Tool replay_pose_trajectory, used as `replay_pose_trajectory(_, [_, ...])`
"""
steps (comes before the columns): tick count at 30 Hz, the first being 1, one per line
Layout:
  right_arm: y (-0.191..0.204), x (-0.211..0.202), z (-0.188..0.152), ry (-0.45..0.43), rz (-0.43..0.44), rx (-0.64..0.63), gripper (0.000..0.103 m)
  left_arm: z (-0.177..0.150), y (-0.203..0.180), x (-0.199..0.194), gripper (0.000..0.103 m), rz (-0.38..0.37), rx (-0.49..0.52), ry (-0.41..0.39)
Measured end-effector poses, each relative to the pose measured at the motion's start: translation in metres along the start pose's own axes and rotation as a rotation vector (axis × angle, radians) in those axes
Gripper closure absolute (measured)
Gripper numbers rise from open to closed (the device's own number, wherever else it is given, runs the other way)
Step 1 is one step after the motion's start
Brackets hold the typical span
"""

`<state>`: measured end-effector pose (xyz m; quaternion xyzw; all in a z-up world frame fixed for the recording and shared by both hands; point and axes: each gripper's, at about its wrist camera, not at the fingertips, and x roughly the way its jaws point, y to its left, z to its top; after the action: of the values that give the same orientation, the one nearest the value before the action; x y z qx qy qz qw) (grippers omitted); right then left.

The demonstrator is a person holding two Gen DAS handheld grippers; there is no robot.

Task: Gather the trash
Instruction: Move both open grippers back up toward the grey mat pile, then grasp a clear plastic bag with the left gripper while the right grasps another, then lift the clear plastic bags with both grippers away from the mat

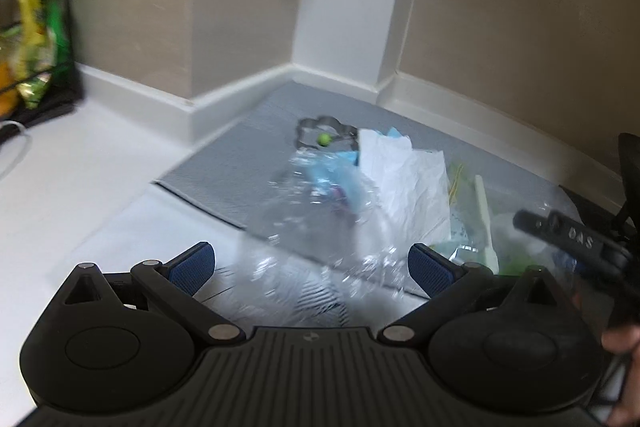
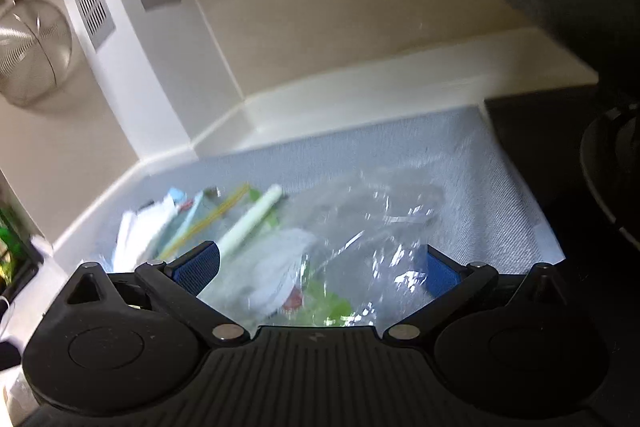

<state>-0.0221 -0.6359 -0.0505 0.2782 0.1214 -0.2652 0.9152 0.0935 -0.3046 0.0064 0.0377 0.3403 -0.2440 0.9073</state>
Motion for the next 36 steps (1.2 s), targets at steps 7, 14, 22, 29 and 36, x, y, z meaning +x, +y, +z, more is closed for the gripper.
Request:
replay_pose_trajectory(7, [0.007, 0.004, -0.001, 0.022, -0.024, -0.025, 0.0, 0.003, -0.009, 0.055, 0.005, -0.02, -0.007, 0.128])
replay_pose_trajectory(14, [0.007, -0.012, -0.003, -0.057, 0.015, -0.059, 0.077, 0.006, 0.006, 0.028, 0.099, -0.027, 0.001, 0.022])
replay_pose_trajectory(22, [0.019, -0.054, -0.009, -0.403, 0.039, -0.152, 0.079, -0.003, 0.024, -0.048, 0.1, -0.033, 0.009, -0.152])
replay_pose_trajectory(29, [0.031, -0.067, -0.016, -0.548, -0.101, -0.28, 0.079, -0.035, 0.029, -0.086, 0.1, -0.024, 0.026, -0.165])
replay_pose_trajectory(36, [0.045, -0.069, -0.021, -0.547, -0.12, -0.361, 0.079, -0.071, 0.033, -0.123, 0.1, -0.02, 0.01, -0.171])
